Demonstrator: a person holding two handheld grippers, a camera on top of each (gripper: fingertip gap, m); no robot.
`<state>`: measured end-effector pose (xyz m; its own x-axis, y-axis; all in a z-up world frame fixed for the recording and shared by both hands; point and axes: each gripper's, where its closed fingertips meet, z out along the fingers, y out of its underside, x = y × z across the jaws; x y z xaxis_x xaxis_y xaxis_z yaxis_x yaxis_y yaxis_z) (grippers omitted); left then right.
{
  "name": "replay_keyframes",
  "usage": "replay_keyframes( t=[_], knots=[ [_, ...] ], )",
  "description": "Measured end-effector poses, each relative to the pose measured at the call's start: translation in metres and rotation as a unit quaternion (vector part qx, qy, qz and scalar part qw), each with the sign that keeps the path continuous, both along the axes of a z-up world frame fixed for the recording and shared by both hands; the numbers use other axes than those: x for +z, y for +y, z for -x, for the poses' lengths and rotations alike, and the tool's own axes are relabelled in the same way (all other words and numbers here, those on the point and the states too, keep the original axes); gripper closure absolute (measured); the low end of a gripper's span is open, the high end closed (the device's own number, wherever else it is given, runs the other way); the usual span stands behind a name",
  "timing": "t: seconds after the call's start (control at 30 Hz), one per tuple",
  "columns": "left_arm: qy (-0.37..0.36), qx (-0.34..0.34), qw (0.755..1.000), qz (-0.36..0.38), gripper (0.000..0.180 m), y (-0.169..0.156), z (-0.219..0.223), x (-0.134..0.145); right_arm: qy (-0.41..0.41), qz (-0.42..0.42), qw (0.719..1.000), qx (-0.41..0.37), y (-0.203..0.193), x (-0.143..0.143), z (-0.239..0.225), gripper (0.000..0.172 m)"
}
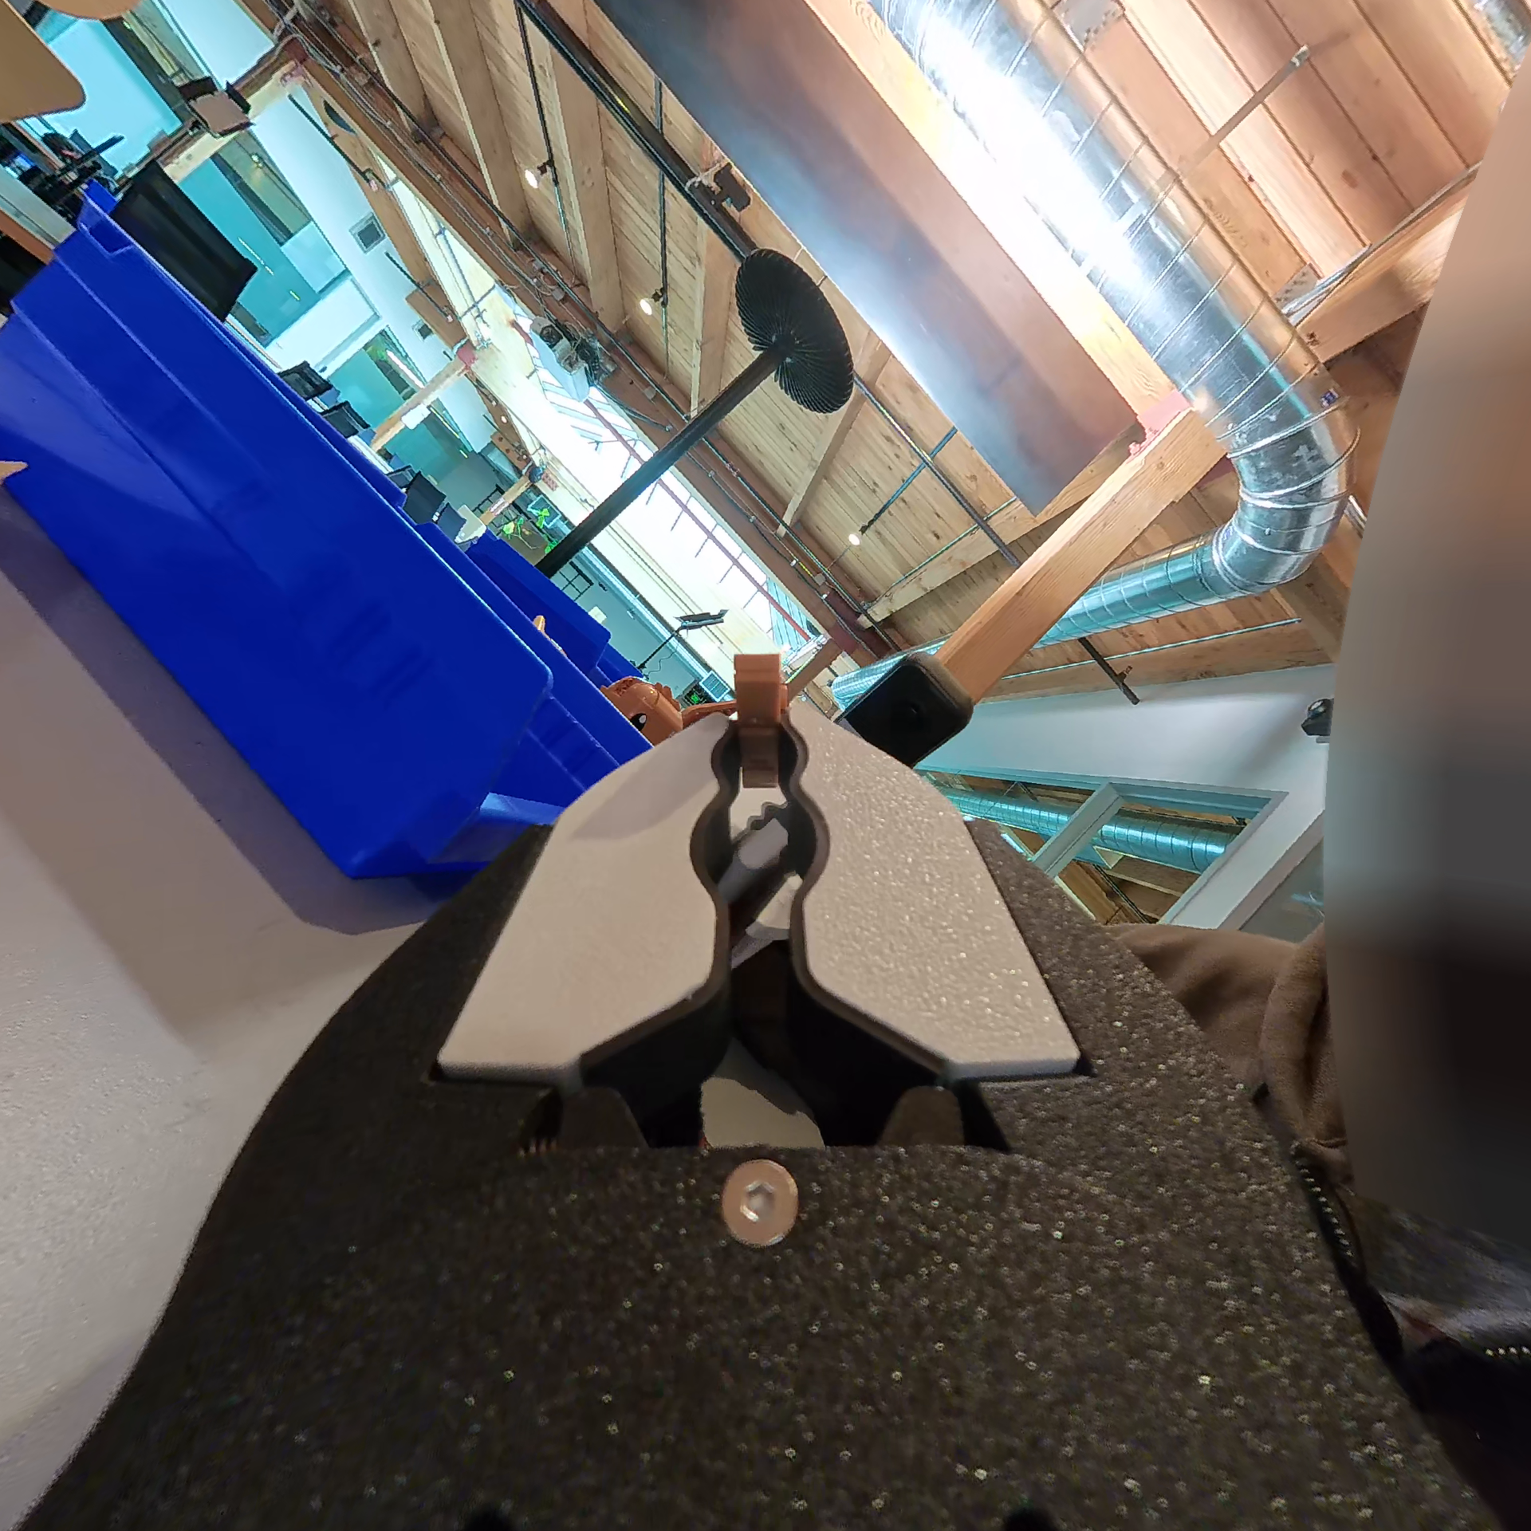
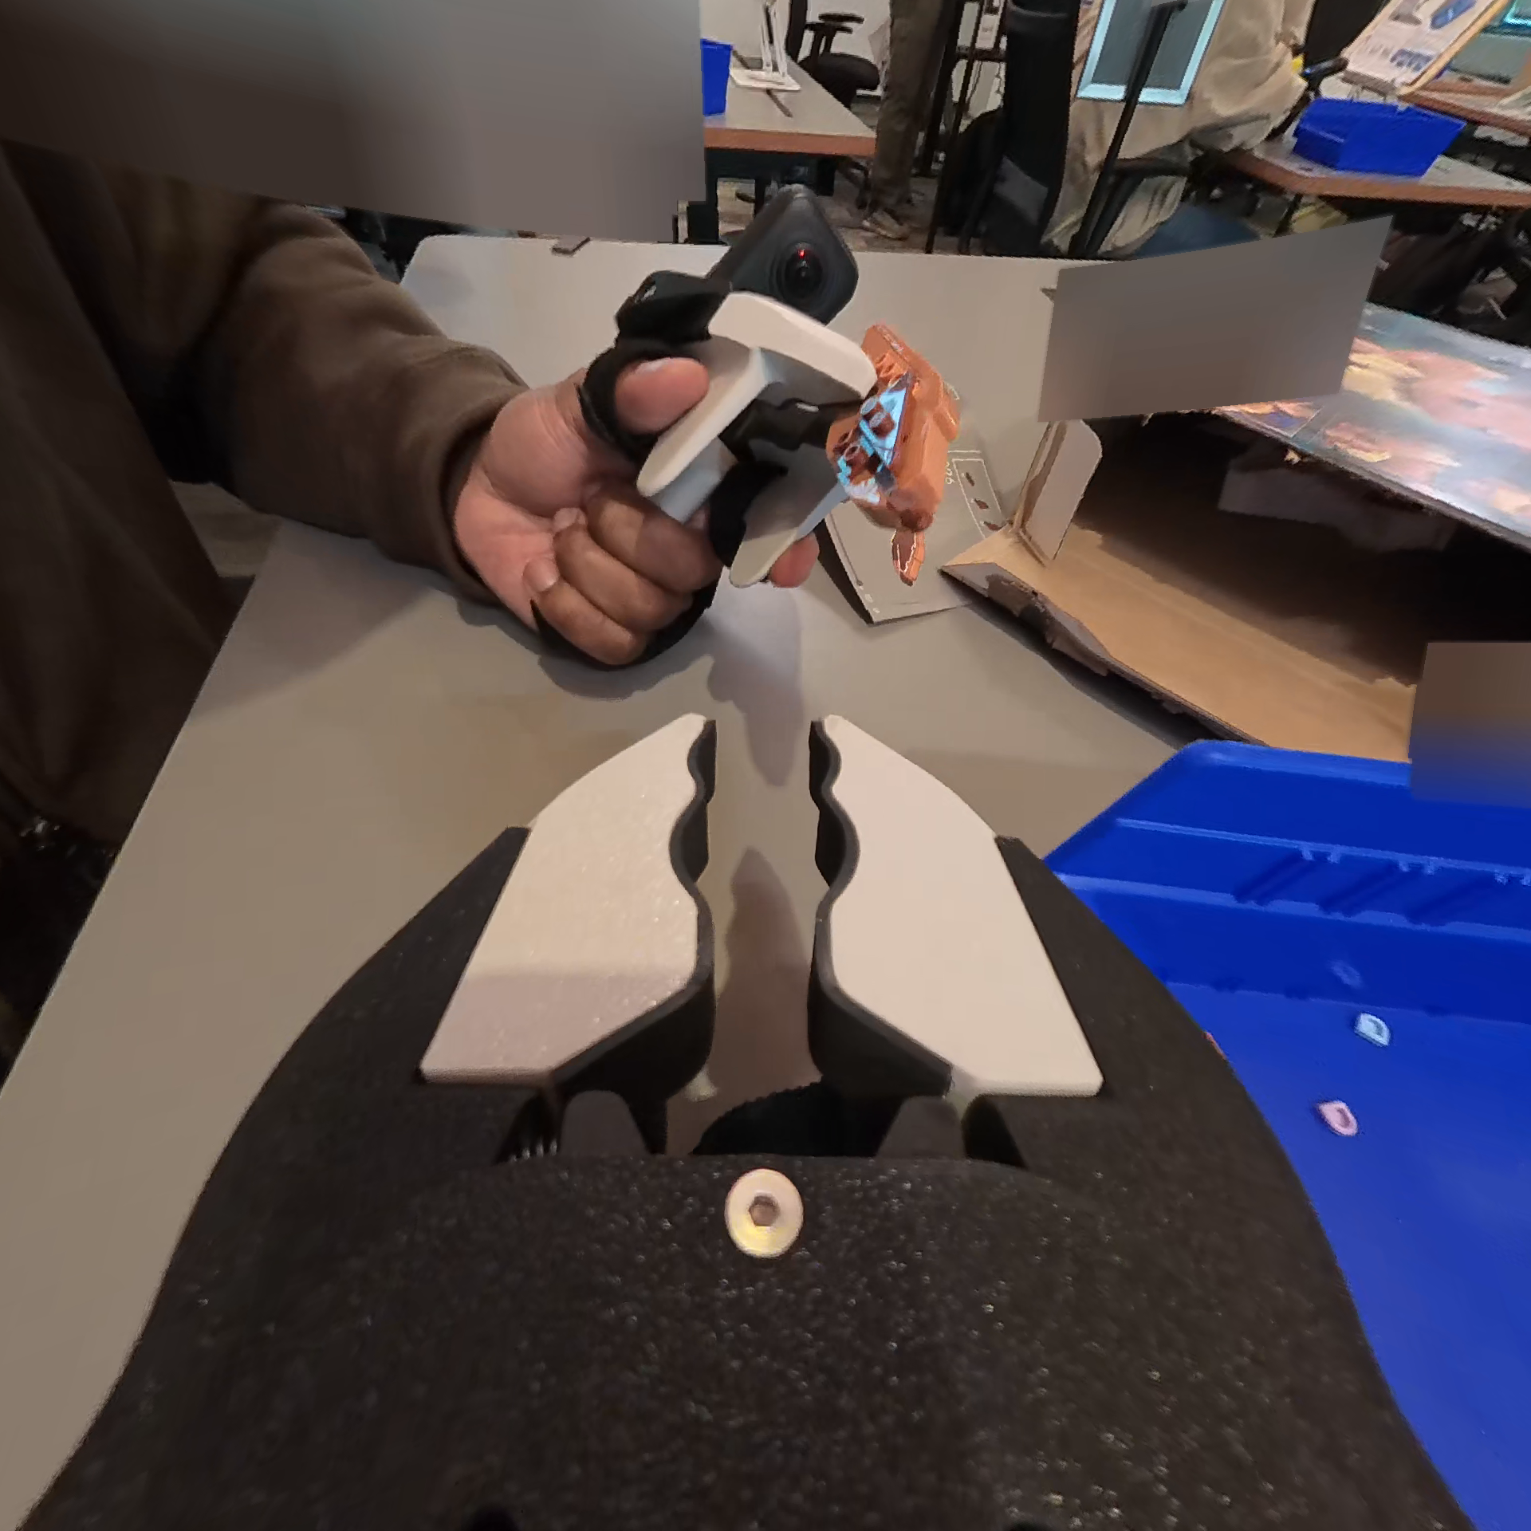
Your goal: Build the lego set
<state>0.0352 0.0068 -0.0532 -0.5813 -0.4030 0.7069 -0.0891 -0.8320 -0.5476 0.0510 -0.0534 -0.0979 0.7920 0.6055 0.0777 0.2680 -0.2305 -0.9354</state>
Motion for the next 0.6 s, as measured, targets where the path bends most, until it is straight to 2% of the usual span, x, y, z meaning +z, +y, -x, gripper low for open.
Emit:
replay_keyframes(
  t=[0.33,0.6],
  knots=[
    [0.003,-0.005,1.000,-0.003,0.173,-0.003,0.000,-0.001,-0.098,0.047,0.988,0.107,-0.047,-0.032,-0.004,0.155],
    [0.005,-0.007,1.000,-0.001,0.173,-0.003,-0.001,-0.001,-0.105,0.115,0.979,0.129,-0.073,-0.052,-0.015,0.155]
  ],
)
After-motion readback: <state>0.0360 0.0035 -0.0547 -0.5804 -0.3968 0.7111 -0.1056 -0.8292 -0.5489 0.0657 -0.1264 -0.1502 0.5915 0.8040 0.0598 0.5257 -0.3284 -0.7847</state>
